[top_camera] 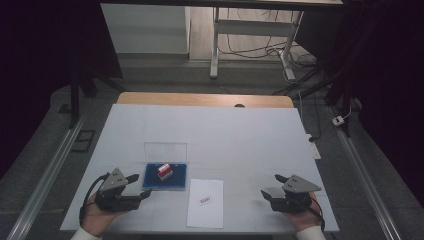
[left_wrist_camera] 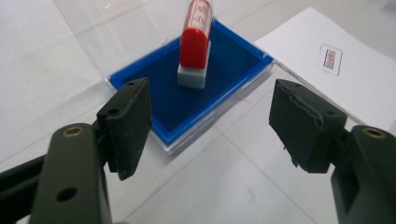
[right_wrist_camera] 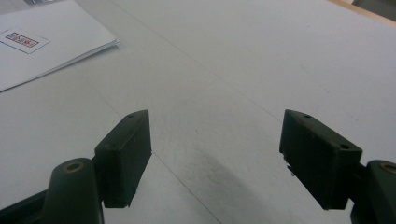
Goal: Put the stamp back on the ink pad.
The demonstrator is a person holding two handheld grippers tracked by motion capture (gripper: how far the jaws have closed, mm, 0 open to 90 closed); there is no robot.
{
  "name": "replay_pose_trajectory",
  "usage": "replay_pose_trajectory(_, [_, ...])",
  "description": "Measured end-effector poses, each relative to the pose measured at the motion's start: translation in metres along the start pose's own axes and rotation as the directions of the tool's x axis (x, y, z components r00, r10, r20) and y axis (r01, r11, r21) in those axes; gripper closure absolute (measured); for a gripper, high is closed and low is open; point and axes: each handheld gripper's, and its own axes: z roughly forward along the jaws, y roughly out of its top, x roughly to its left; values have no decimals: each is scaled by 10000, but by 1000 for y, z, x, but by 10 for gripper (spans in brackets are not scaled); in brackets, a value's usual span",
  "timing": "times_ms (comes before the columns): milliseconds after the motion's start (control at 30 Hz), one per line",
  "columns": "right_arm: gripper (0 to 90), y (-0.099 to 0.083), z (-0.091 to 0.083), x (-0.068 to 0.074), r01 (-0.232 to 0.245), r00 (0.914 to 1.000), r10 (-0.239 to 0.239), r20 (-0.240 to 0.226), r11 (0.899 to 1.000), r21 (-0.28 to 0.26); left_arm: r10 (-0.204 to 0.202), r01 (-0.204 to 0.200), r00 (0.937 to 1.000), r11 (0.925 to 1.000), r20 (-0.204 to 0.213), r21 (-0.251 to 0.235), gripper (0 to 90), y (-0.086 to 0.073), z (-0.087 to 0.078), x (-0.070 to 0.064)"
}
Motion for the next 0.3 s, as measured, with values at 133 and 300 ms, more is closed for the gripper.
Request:
replay_pose_trajectory(133, [247, 0, -2, -1, -35, 10000, 35, -7, 9999, -140, -10, 10, 10000, 10000, 2, 77, 306, -1, 2, -1])
replay_pose_trajectory(300, [247, 0, -2, -1, -34, 10000, 34, -24, 9999, -143, -16, 17, 10000, 10000, -21, 84, 305, -2, 1, 0])
